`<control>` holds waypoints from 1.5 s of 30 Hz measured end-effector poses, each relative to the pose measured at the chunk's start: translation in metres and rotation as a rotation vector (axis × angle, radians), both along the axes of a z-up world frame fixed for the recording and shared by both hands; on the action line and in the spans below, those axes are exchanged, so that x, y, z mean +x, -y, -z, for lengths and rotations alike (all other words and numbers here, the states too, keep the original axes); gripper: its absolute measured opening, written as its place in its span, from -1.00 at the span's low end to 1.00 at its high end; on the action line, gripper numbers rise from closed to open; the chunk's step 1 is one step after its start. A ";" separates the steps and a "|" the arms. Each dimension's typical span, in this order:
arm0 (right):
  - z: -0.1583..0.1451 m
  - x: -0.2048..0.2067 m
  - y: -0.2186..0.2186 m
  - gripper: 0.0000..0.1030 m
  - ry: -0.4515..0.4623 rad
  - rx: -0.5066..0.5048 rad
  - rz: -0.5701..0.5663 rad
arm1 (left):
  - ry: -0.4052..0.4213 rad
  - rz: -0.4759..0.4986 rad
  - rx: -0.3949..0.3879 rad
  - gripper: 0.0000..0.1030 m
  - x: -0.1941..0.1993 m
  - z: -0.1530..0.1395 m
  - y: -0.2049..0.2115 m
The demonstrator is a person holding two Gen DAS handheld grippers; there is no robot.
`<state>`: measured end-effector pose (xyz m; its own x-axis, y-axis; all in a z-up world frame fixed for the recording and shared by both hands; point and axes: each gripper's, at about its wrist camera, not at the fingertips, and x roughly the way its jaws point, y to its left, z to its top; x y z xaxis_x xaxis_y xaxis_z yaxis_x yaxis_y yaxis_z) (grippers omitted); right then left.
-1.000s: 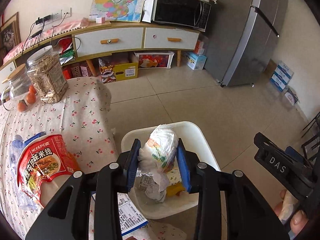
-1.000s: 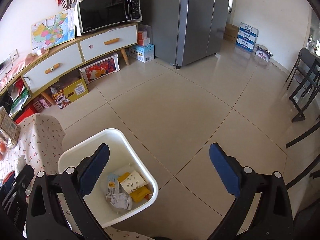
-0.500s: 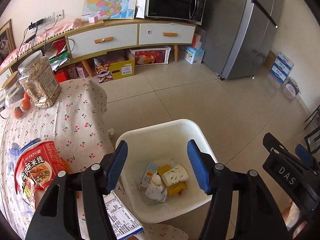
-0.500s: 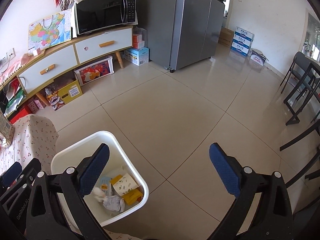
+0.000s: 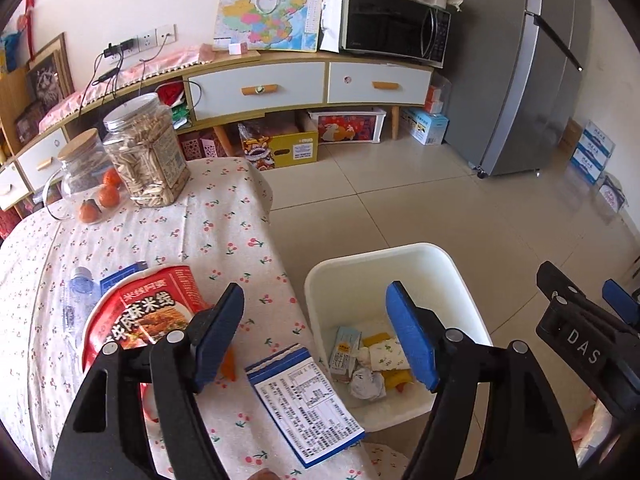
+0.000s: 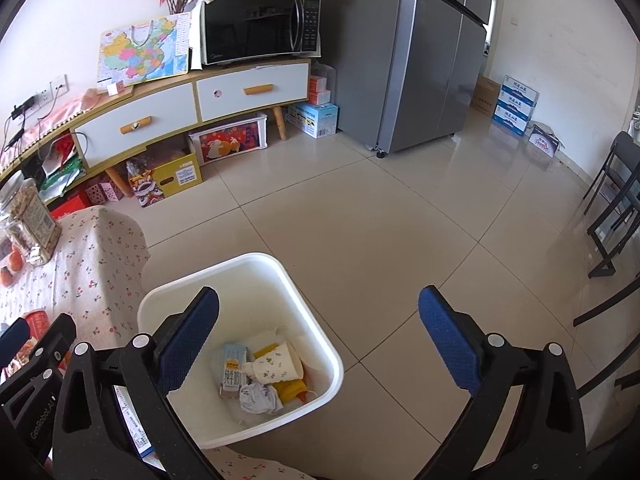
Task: Collect trash
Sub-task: 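Reach the right gripper to the red noodle bag while the left moves to the water bottle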
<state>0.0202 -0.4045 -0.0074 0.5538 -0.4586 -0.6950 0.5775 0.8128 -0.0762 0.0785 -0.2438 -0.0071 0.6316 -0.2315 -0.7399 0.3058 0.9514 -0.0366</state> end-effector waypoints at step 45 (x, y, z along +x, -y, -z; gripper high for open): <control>0.080 0.094 -0.230 0.72 -0.140 0.691 -0.390 | -0.083 -0.393 -0.071 0.46 0.004 0.012 -0.282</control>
